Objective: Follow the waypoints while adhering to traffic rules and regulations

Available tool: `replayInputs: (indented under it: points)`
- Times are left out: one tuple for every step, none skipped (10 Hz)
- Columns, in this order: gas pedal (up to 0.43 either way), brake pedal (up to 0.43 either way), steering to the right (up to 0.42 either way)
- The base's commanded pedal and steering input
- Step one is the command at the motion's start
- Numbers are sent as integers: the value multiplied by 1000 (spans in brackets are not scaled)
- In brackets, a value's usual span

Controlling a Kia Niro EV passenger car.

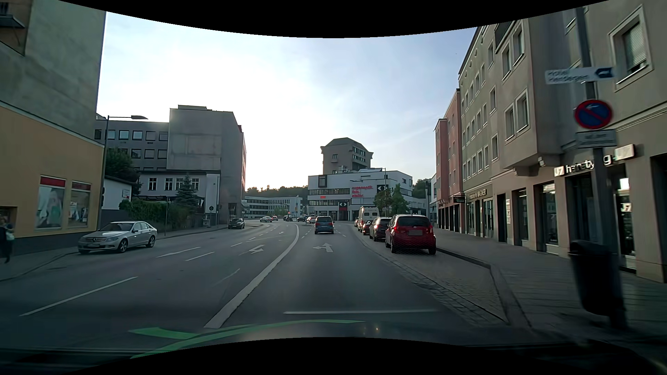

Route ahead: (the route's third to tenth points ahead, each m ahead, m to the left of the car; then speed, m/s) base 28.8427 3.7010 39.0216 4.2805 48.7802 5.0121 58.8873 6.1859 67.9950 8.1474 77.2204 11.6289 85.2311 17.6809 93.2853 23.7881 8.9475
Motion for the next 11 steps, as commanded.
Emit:
replayInputs:
  points:
    - [150, 0, -22]
    - [150, 0, -18]
    - [150, 0, -13]
    - [138, 0, -10]
    - [138, 0, -9]
    - [138, 0, -9]
    - [138, 0, -8]
    - [138, 0, -6]
    - [138, 0, -5]
    - [138, 0, -1]
    - [138, 0, 0]
